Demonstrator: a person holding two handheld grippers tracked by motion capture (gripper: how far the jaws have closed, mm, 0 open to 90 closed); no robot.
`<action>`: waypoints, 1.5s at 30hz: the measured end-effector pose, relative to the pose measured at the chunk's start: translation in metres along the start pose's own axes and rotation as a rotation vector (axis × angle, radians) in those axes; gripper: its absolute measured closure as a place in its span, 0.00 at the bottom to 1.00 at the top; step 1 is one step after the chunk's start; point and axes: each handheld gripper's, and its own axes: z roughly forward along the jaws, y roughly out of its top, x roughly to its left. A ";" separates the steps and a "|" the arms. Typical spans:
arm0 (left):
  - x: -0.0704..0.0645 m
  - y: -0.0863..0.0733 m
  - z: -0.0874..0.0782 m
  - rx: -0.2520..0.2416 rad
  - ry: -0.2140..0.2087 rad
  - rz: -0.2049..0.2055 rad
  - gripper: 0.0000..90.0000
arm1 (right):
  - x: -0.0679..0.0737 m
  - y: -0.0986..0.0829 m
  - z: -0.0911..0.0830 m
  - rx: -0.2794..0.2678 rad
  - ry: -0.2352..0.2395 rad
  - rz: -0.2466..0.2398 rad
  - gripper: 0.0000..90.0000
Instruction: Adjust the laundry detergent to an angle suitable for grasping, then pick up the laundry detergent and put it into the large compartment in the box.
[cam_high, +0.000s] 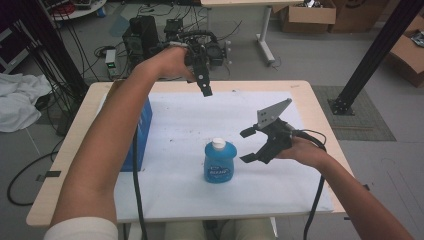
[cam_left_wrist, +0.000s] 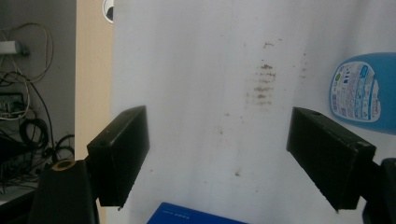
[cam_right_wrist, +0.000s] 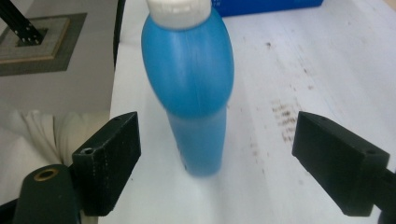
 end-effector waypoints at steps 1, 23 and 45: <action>0.000 0.000 0.000 -0.001 0.001 -0.003 0.24 | 0.000 -0.001 -0.003 0.005 -0.002 0.003 0.17; -0.005 0.003 0.007 -0.004 -0.007 -0.015 0.24 | -0.011 -0.042 -0.089 0.328 -0.155 0.117 0.17; -0.007 0.000 0.005 -0.010 -0.004 -0.025 0.24 | -0.018 -0.056 -0.104 0.369 -0.202 0.147 0.18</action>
